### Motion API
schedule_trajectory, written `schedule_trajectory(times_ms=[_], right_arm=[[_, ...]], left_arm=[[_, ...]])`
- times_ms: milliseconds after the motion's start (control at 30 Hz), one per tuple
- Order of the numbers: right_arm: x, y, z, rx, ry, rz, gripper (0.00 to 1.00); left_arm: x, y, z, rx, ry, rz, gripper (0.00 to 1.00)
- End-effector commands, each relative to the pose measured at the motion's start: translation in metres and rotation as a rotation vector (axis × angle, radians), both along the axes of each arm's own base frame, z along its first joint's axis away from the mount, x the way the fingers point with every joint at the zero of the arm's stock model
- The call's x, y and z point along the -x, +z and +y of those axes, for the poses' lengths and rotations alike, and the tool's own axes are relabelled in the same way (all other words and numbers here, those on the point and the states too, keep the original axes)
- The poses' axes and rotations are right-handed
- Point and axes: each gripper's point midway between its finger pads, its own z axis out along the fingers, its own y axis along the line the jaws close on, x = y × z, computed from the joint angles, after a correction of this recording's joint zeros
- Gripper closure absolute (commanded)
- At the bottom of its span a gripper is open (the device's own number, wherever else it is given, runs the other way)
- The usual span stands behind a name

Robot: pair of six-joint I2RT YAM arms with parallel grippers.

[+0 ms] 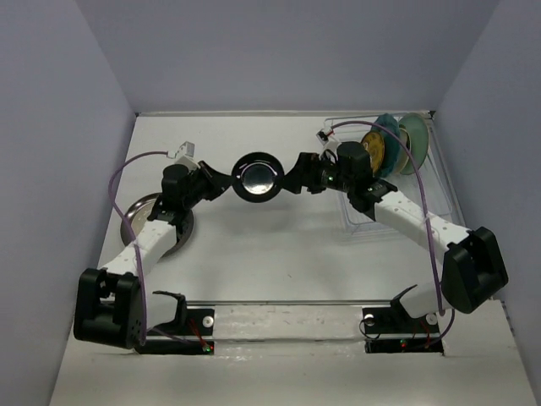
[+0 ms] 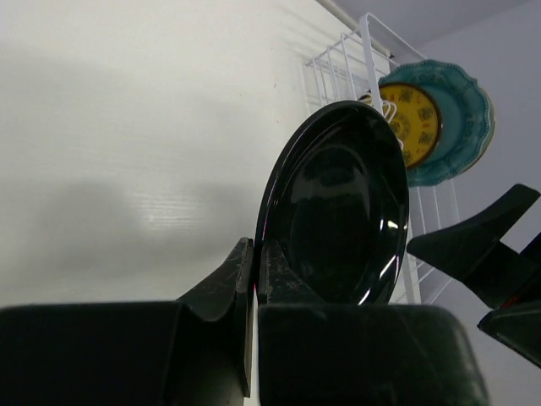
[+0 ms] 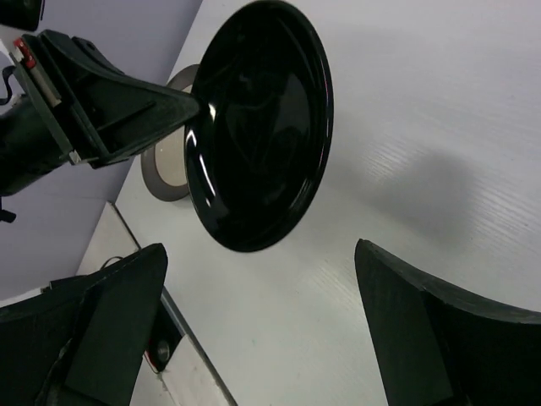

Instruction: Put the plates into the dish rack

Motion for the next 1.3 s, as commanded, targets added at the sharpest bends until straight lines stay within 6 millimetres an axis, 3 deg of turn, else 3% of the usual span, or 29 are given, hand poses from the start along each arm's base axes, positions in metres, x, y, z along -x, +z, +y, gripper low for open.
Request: schedule_trajectory(times_ms=[0, 200, 233, 267, 300, 333, 367, 400, 533, 633, 667, 767, 800, 833, 933, 1033, 1267], right_arm=[[-0.003, -0.002, 0.011, -0.031, 0.023, 0.003, 0.02], [0.001, -0.026, 0.023, -0.055, 0.08, 0.092, 0.02], [0.002, -0.027, 0.025, -0.058, 0.088, 0.098, 0.06], [0.002, -0.026, 0.027, -0.064, 0.103, 0.1, 0.16], [0.006, -0.019, 0.03, -0.087, 0.135, 0.09, 0.51], [0.007, -0.015, 0.031, -0.096, 0.14, 0.084, 0.76], [0.003, -0.006, 0.027, -0.103, 0.1, 0.063, 0.93], [0.0, 0.0, 0.023, -0.102, 0.07, 0.038, 0.93], [-0.023, 0.026, -0.009, -0.008, -0.11, -0.077, 0.93], [-0.052, 0.035, -0.057, 0.141, -0.289, -0.123, 0.93], [-0.065, 0.029, -0.087, 0.27, -0.408, -0.146, 0.93], [-0.089, 0.057, -0.149, 0.423, -0.645, -0.233, 0.93], [-0.097, 0.06, -0.186, 0.521, -0.759, -0.251, 0.93], [-0.103, 0.07, -0.202, 0.549, -0.814, -0.268, 0.93], [-0.11, 0.083, -0.252, 0.644, -0.949, -0.273, 0.93], [-0.12, 0.091, -0.283, 0.728, -1.023, -0.278, 0.93], [-0.16, 0.071, -0.302, 0.833, -0.991, -0.252, 0.93]], left_arm=[[0.024, 0.029, -0.025, 0.05, -0.108, -0.123, 0.94], [0.049, 0.03, -0.045, 0.074, -0.223, -0.161, 0.94], [0.051, 0.032, -0.047, 0.076, -0.232, -0.171, 0.94], [0.053, 0.036, -0.049, 0.076, -0.242, -0.183, 0.94], [0.056, 0.037, -0.051, 0.078, -0.267, -0.184, 0.94], [0.057, 0.041, -0.053, 0.08, -0.281, -0.188, 0.77], [0.06, 0.037, -0.054, 0.07, -0.294, -0.156, 0.62], [0.059, 0.036, -0.052, 0.051, -0.29, -0.141, 0.38], [0.059, 0.045, -0.036, -0.115, -0.254, -0.15, 0.01], [0.069, 0.061, -0.022, -0.21, -0.228, -0.22, 0.01], [0.074, 0.063, -0.016, -0.248, -0.216, -0.239, 0.01], [0.085, 0.06, -0.008, -0.296, -0.21, -0.266, 0.01], [0.086, 0.053, -0.004, -0.331, -0.199, -0.26, 0.01], [0.088, 0.042, -0.003, -0.353, -0.196, -0.24, 0.01], [0.095, 0.046, -0.013, -0.379, -0.232, -0.256, 0.02], [0.102, 0.053, -0.02, -0.391, -0.256, -0.289, 0.02], [0.114, 0.055, -0.03, -0.402, -0.285, -0.308, 0.02]])
